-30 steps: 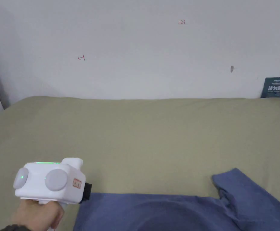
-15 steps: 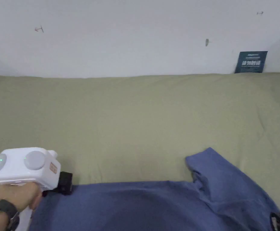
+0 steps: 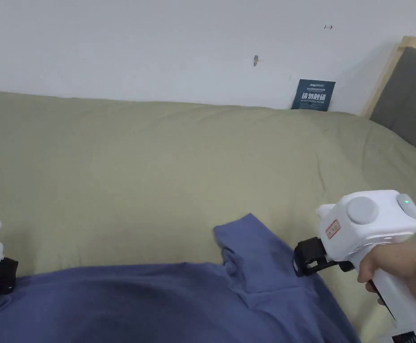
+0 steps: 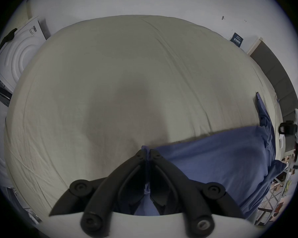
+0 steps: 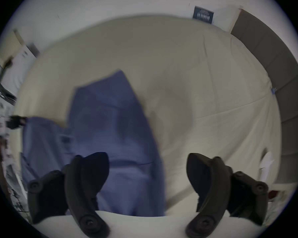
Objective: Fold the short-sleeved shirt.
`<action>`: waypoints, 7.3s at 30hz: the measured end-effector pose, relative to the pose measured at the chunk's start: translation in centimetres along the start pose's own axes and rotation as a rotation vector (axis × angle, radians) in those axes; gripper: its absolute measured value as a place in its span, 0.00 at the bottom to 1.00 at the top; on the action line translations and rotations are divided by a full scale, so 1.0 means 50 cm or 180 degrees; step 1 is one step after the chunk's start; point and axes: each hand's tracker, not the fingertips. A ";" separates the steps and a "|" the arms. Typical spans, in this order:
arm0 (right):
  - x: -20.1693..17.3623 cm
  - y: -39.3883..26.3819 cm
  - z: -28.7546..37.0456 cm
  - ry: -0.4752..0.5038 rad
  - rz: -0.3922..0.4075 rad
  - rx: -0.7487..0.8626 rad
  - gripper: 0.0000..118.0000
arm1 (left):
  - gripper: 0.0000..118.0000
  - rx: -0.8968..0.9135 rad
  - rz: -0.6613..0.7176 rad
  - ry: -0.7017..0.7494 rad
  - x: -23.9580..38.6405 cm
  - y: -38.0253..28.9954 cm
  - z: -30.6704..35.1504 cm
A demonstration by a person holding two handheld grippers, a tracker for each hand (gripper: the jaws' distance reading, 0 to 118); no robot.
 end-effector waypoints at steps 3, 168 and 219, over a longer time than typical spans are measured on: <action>0.007 0.014 -0.027 0.0142 -0.0219 -0.0131 0.81 | 0.02 -0.0011 -0.0019 0.0003 0.002 0.003 -0.003; -0.163 -0.758 0.416 0.0667 -0.1021 0.2155 0.01 | 0.44 -0.0226 0.0785 -0.2422 0.477 -0.377 0.189; -0.212 -0.742 0.428 0.0764 -0.0731 0.2166 0.01 | 0.79 0.0038 0.0342 -0.1952 0.210 -0.481 0.165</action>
